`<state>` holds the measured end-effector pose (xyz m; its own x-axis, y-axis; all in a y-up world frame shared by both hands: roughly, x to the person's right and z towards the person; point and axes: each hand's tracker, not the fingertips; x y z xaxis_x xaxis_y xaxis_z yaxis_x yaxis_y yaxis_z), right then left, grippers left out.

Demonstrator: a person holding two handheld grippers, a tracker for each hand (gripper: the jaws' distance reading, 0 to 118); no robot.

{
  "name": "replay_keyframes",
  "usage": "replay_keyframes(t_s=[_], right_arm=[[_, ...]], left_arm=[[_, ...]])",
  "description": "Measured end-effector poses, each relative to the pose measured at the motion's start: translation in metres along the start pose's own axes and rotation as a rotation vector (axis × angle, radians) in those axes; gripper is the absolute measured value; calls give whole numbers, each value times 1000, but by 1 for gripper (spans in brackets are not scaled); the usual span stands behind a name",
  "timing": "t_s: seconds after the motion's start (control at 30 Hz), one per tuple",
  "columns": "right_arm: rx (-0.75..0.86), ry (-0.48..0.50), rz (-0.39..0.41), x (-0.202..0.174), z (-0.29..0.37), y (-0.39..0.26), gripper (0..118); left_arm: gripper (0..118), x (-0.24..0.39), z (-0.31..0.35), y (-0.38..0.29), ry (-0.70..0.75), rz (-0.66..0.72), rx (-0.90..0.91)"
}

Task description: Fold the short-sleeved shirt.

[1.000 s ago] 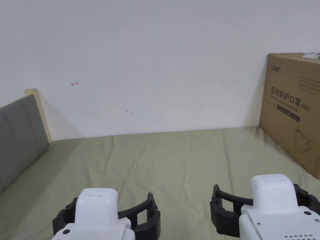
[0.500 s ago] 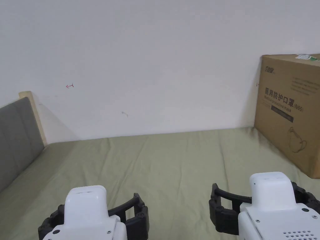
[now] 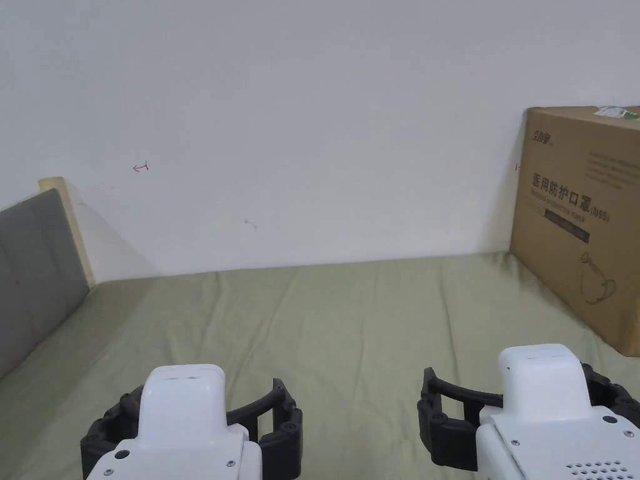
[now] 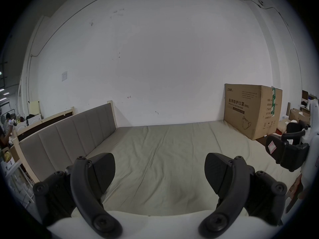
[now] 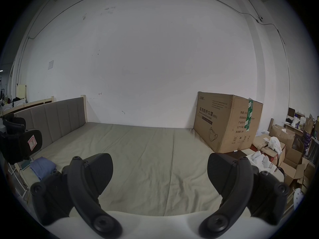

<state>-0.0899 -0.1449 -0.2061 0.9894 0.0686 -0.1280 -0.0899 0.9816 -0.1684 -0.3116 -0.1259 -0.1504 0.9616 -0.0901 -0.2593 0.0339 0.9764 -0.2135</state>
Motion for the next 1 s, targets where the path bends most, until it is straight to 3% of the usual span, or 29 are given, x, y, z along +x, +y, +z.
replay_keyframes(t_s=[1.0], right_arm=[[-3,-4,15,0,-2,-1,111]], left_arm=[[108,-1,-7,-2,3,29,-25]])
